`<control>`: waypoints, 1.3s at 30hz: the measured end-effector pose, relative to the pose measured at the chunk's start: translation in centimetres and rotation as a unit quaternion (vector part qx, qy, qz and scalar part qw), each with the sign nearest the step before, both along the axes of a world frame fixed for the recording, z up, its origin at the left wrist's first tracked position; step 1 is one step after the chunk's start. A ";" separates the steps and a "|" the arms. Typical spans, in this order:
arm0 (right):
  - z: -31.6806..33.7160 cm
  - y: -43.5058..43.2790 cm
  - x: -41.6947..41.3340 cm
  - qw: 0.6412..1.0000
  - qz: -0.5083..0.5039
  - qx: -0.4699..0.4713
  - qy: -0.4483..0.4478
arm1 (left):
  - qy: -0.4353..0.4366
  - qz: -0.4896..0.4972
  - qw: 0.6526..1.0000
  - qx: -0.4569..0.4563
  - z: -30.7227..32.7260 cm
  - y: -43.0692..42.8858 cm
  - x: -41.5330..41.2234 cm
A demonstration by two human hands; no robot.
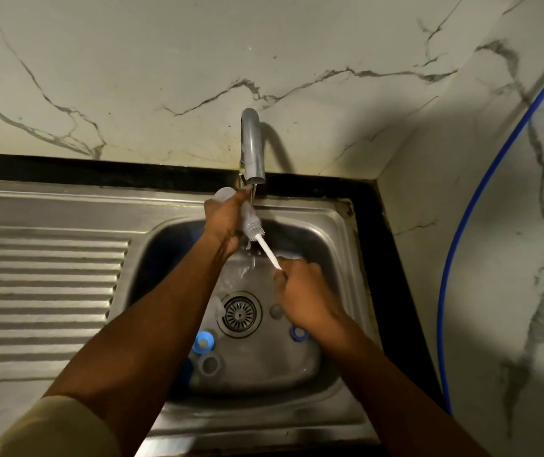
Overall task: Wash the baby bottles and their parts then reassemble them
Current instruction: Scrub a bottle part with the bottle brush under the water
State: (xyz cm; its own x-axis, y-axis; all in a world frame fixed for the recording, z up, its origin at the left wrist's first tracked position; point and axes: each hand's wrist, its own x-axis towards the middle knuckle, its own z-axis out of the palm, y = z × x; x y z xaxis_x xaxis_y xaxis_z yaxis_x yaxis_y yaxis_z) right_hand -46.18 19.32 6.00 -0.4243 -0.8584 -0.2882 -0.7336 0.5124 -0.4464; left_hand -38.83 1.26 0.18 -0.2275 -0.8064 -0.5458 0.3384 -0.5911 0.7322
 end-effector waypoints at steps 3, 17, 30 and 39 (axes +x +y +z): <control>1.2 -0.1 -0.5 0.911 -0.128 -0.028 -0.391 | 0.171 -0.027 0.984 0.040 0.7 0.5 0.4; 3.0 -0.4 -0.2 0.831 -0.147 -0.008 -0.536 | 0.290 -0.027 0.951 0.105 3.1 0.8 0.4; 2.6 0.2 -0.3 0.748 -0.188 -0.013 -0.636 | 0.344 -0.052 0.929 0.124 2.5 2.2 0.7; 1.9 -0.4 0.2 0.935 -0.112 -0.053 -0.332 | 0.200 -0.050 0.978 0.046 2.8 2.2 -0.2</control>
State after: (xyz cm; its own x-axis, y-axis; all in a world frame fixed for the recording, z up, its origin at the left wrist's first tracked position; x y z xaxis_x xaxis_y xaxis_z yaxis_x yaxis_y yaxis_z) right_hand -45.98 18.93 7.86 -0.3548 -0.8086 -0.4694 -0.1572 0.5465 -0.8225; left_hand -39.08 3.51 2.97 -0.5123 -0.7214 -0.4659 0.5237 -0.6924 0.4963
